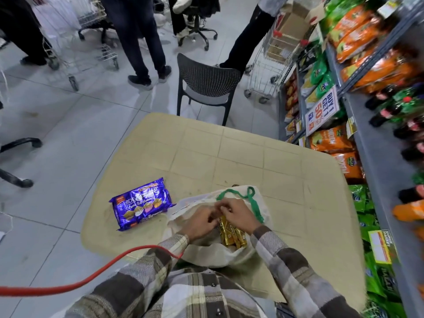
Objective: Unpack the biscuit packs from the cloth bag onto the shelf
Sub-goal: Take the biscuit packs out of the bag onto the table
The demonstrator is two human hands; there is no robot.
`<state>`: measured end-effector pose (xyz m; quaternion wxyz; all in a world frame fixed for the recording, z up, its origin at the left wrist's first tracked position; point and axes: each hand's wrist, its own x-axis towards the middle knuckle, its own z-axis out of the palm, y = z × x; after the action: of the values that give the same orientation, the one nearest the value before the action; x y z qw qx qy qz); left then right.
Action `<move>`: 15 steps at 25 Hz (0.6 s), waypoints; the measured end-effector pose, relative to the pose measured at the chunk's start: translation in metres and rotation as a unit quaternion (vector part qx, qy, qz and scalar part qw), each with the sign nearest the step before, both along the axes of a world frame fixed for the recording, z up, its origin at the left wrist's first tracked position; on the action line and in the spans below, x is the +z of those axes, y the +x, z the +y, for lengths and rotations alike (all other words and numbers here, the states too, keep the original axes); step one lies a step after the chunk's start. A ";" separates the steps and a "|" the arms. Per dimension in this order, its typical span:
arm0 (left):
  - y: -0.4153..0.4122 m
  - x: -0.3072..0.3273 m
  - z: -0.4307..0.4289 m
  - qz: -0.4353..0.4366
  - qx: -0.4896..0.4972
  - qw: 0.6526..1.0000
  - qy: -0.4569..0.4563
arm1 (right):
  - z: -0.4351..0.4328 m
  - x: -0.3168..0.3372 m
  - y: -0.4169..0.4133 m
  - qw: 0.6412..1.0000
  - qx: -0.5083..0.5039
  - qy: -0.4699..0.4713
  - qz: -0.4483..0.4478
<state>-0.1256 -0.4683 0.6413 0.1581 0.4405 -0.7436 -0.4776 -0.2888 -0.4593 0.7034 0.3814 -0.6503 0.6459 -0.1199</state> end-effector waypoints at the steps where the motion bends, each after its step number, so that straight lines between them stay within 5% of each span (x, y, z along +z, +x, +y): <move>1: -0.007 0.003 -0.003 0.005 0.004 1.000 -0.008 | 0.002 -0.002 -0.006 1.000 -0.006 -0.020 0.014; 4: -0.025 0.014 -0.018 -0.016 0.015 0.998 -0.058 | 0.010 -0.004 -0.028 0.995 0.020 -0.081 0.060; 9: -0.048 0.018 -0.052 -0.073 -0.035 0.994 -0.079 | 0.037 -0.013 -0.077 0.955 0.076 -0.032 0.284; 15: -0.068 0.014 -0.075 -0.152 -0.108 0.976 -0.107 | 0.081 -0.031 -0.115 0.955 -0.092 0.051 0.277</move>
<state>-0.1932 -0.5435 0.6553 0.0365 0.4054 -0.8491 -0.3365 -0.4037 -0.3783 0.6724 0.2080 -0.5754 0.7884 0.0633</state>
